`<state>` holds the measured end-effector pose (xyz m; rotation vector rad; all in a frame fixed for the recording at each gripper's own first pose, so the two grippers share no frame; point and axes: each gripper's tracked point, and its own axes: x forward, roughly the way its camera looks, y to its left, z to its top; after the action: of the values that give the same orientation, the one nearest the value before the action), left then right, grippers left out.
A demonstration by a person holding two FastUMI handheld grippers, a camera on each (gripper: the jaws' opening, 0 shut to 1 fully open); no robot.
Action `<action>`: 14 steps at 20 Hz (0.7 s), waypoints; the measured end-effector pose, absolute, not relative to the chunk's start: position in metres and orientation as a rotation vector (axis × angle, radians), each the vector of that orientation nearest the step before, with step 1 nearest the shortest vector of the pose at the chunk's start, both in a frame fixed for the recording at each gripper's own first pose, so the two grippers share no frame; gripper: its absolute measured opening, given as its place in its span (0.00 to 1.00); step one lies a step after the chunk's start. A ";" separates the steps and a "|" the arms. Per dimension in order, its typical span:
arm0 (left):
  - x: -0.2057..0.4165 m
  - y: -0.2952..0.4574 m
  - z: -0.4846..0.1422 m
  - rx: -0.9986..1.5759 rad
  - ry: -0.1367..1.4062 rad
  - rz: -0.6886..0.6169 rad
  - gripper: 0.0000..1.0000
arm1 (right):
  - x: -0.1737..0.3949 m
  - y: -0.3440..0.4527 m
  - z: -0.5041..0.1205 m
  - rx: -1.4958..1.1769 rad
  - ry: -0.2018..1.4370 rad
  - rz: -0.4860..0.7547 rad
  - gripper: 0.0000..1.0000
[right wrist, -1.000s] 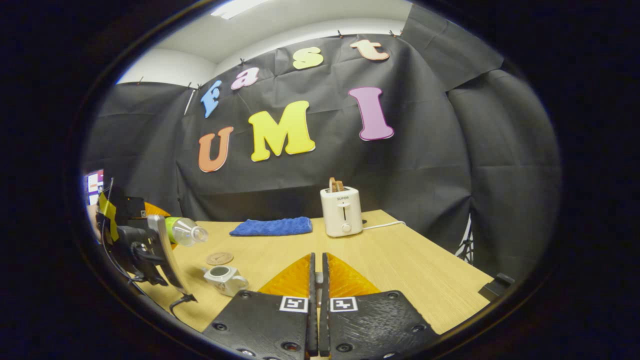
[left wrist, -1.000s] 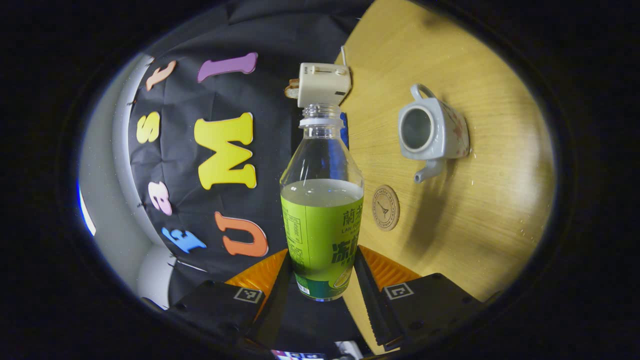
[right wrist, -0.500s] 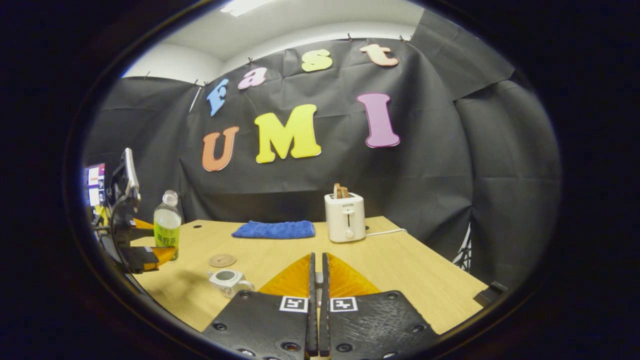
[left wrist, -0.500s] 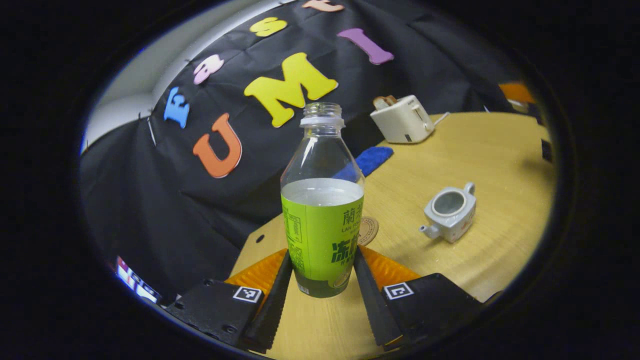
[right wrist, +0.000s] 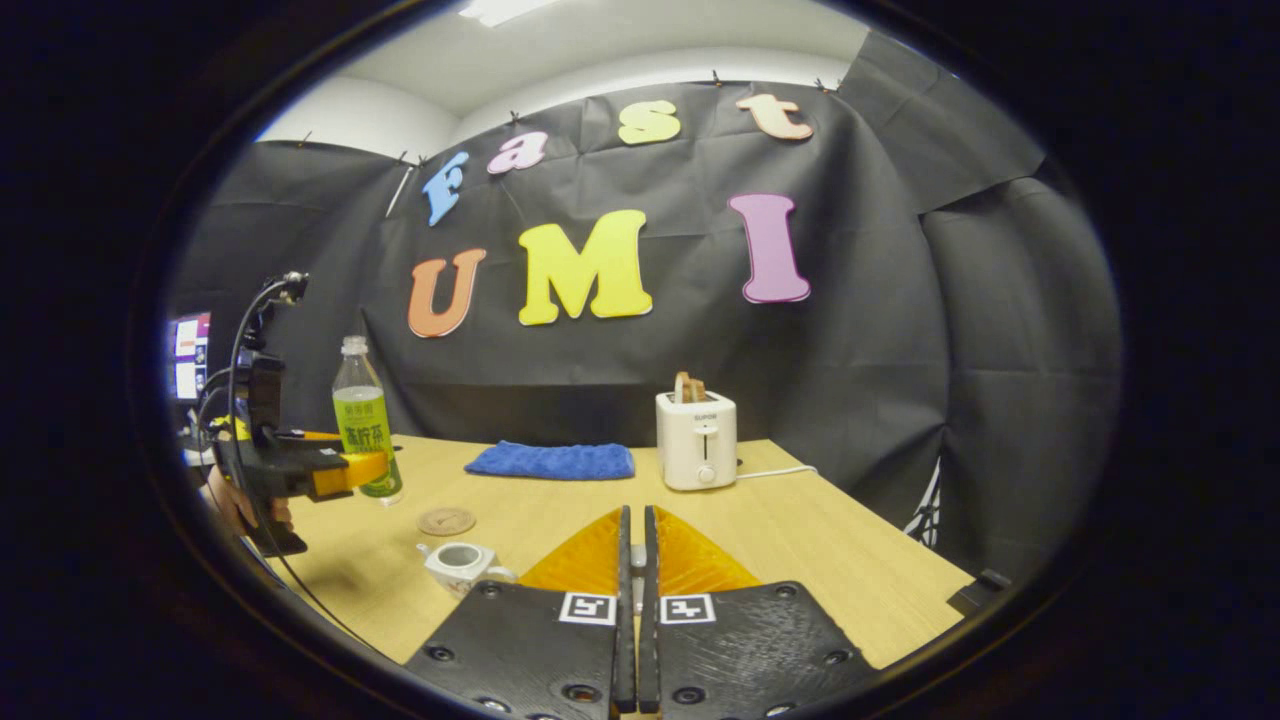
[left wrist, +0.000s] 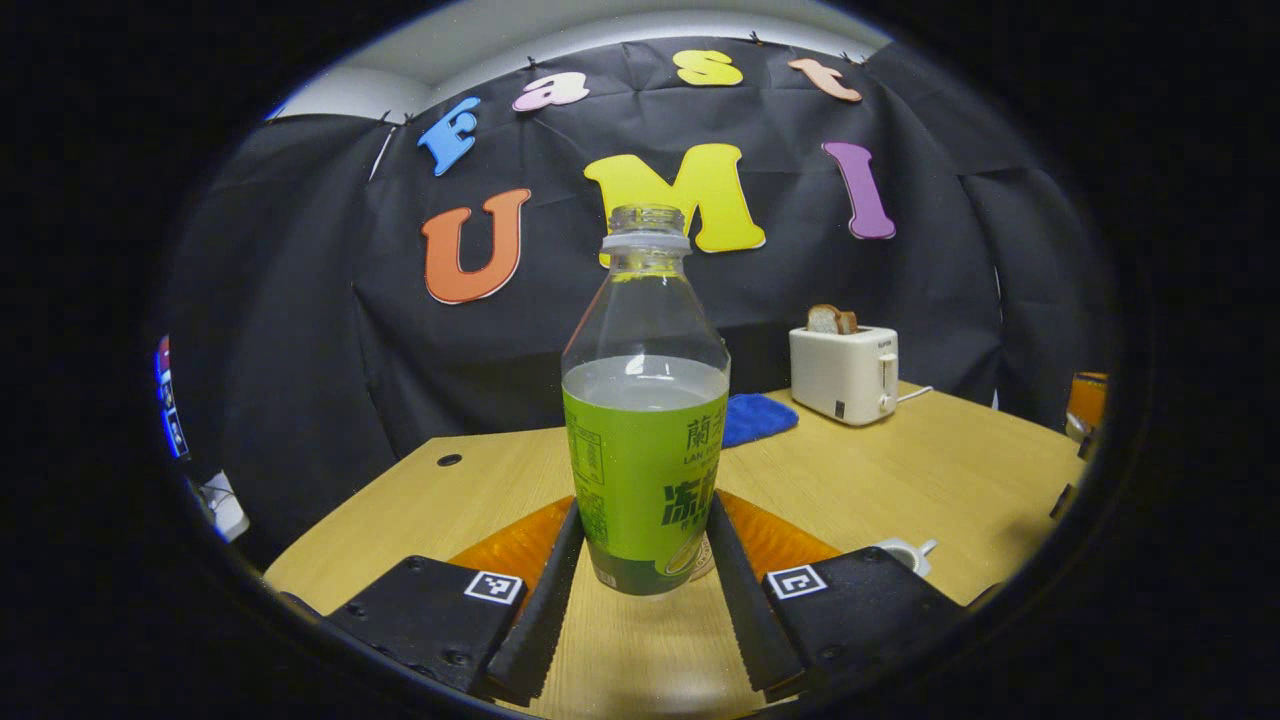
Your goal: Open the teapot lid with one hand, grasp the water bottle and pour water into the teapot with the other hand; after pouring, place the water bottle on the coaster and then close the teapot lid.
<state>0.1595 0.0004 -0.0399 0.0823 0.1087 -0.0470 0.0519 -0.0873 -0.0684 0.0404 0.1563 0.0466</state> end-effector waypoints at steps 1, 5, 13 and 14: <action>0.166 -0.001 -0.040 0.063 0.113 -0.054 0.71 | 0.054 -0.086 -0.071 0.042 0.164 0.048 0.01; 0.199 -0.003 -0.045 0.020 0.114 -0.064 0.74 | 0.063 -0.080 -0.083 0.034 0.190 0.052 0.01; 0.238 -0.010 -0.078 -0.033 0.153 -0.080 0.74 | 0.082 -0.089 -0.106 0.037 0.238 0.025 0.01; 0.240 -0.012 -0.080 -0.038 0.160 -0.080 0.74 | 0.082 -0.090 -0.109 0.039 0.243 0.024 0.01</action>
<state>0.2400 -0.0119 -0.0797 -0.0378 0.1602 -0.0802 0.0824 -0.0899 -0.1094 0.0394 0.2431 0.0237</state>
